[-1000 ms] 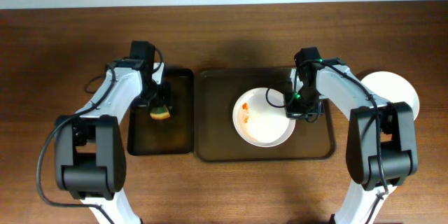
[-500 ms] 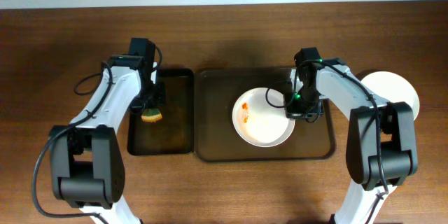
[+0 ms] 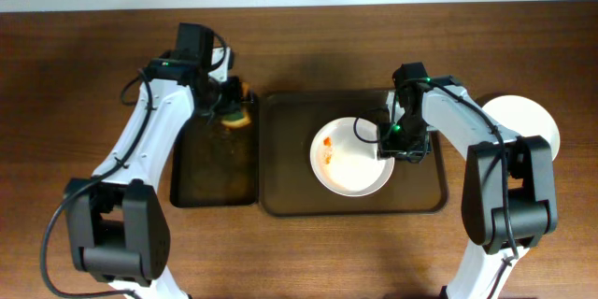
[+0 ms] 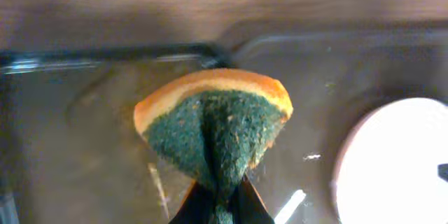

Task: Clean dirty plates on tray and stack at the side
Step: 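Scrub the plate with the sponge while the right gripper holds its rim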

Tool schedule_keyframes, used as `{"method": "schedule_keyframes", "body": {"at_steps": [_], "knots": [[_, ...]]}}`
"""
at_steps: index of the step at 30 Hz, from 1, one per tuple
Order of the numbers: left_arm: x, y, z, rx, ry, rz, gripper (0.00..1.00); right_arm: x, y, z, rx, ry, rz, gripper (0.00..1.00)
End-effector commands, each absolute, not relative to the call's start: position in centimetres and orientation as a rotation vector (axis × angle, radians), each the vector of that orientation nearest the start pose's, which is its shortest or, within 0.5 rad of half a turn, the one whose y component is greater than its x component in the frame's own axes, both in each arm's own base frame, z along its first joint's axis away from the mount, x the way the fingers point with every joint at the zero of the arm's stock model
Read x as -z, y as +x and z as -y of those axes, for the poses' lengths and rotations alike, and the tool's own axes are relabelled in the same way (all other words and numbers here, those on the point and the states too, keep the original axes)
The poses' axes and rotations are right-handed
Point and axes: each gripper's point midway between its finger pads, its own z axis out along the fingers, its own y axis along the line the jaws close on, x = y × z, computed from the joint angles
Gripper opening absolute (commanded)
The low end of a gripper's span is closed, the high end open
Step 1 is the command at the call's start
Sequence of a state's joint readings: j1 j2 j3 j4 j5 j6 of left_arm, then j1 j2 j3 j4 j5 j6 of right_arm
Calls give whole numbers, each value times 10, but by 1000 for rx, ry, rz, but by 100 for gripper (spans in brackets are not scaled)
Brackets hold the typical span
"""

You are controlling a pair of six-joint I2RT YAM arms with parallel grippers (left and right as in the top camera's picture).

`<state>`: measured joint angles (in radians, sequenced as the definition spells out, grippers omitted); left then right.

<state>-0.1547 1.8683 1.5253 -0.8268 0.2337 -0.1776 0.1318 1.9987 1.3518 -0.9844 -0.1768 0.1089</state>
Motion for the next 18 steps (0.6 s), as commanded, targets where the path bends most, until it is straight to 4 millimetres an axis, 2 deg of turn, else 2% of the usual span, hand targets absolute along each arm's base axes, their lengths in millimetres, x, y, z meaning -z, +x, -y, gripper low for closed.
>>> {"method": "schedule_keyframes", "body": {"at_steps": [1, 4, 5, 8, 10, 11, 13, 16, 18], "knots": [[-145, 421, 184, 606, 236, -2662, 0, -14, 343, -79, -309, -19, -3205, 56], [-139, 405, 239, 661, 346, -2656, 0, -14, 344, -80, -320, -15, -3202, 55], [-133, 399, 259, 677, 408, -2651, 0, -15, 346, -76, -327, 3, -3197, 52], [-111, 388, 299, 708, 485, -2656, 0, -23, 348, -64, -427, 105, -3195, 50], [-95, 384, 313, 712, 516, -2670, 0, -28, 345, -63, -570, 99, -3188, 46], [-90, 380, 317, 713, 532, -2680, 0, -29, 343, -60, -582, 90, -3192, 41], [-75, 367, 332, 712, 586, -2706, 0, -28, 343, -60, -570, 87, -3191, 14], [-64, 360, 335, 681, 606, -2736, 0, -28, 343, -62, -569, 76, -3193, 13], [-63, 358, 333, 677, 607, -2747, 0, -26, 343, -62, -569, 74, -3189, 17]]}}
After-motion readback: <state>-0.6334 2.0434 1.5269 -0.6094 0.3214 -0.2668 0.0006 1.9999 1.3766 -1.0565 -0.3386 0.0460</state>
